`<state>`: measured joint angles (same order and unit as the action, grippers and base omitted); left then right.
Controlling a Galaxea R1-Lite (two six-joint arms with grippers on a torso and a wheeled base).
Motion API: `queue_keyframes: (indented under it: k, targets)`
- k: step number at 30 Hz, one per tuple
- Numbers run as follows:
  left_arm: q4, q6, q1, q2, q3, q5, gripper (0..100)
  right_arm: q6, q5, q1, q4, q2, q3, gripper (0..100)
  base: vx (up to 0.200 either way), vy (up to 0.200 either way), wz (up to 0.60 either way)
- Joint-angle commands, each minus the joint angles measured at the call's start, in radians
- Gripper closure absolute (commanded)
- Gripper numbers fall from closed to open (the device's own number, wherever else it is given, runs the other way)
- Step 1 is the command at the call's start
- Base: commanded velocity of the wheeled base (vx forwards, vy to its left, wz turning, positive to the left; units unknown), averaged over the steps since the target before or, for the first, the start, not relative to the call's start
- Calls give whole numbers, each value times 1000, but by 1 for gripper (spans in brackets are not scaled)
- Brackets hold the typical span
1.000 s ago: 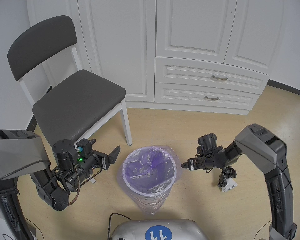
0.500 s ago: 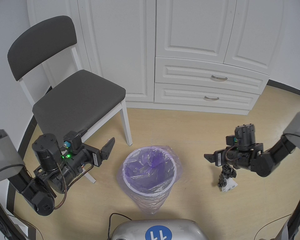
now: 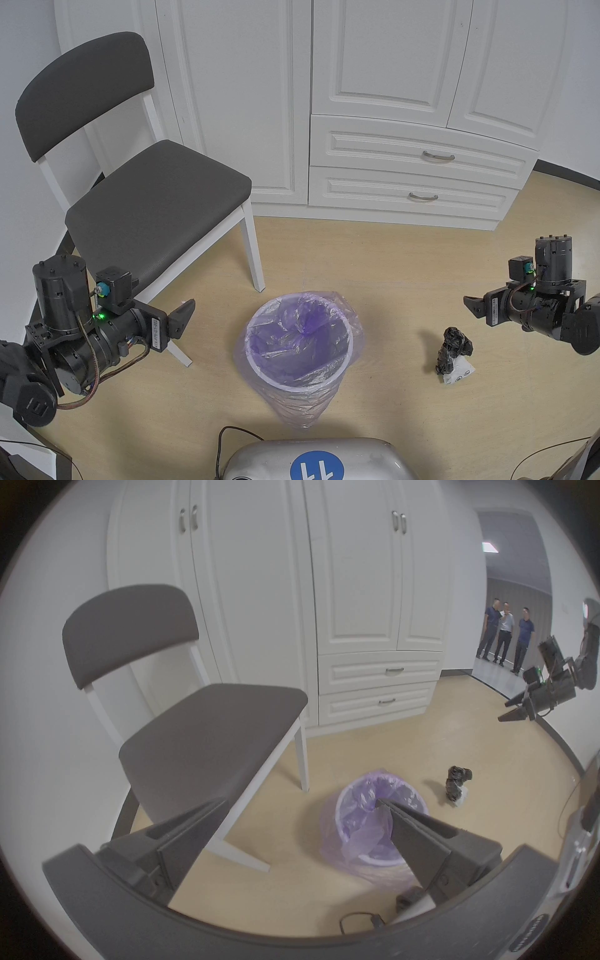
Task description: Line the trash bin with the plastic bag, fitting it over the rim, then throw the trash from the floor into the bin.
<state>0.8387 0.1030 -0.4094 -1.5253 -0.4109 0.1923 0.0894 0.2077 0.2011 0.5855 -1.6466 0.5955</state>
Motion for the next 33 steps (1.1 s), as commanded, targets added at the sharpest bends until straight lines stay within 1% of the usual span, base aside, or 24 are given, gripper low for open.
queue_keyframes:
  k: [1, 2, 3, 4, 8, 12, 16, 23, 28, 33]
  targets:
    - [-371, -178, 3, 168, -187, -1, 0, -97, -151, -129, -375, -90, 234, 0, 0, 0, 0]
    - [-391, -187, 3, 168, -195, -2, 0, -111, -175, -137, -394, -114, 256, 0, 0, 0, 0]
    - [-421, -198, 6, 163, -203, -14, 0, -131, -206, -158, -424, -179, 302, 0, 0, 0, 0]
    - [-426, -201, 7, 162, -203, -27, 0, -140, -217, -175, -431, -248, 336, 0, 0, 0, 0]
    - [-425, -203, 15, 169, -201, -45, 0, -142, -217, -201, -424, -437, 397, 0, 0, 0, 0]
    - [-425, -203, 17, 175, -201, -45, 0, -151, -218, -213, -423, -564, 463, 0, 0, 0, 0]
    - [-423, -203, 24, 177, -204, -45, 0, -181, -221, -218, -423, -631, 524, 0, 0, 0, 0]
    - [-423, -201, 44, 168, -206, -47, 0, -177, -226, -241, -418, -736, 658, 0, 0, 0, 0]
    - [-423, -200, 49, 151, -213, -47, 0, -171, -218, -241, -409, -771, 661, 0, 0, 0, 0]
    - [-423, -198, 49, 149, -213, -45, 0, -160, -220, -252, -337, -834, 673, 0, 0, 0, 0]
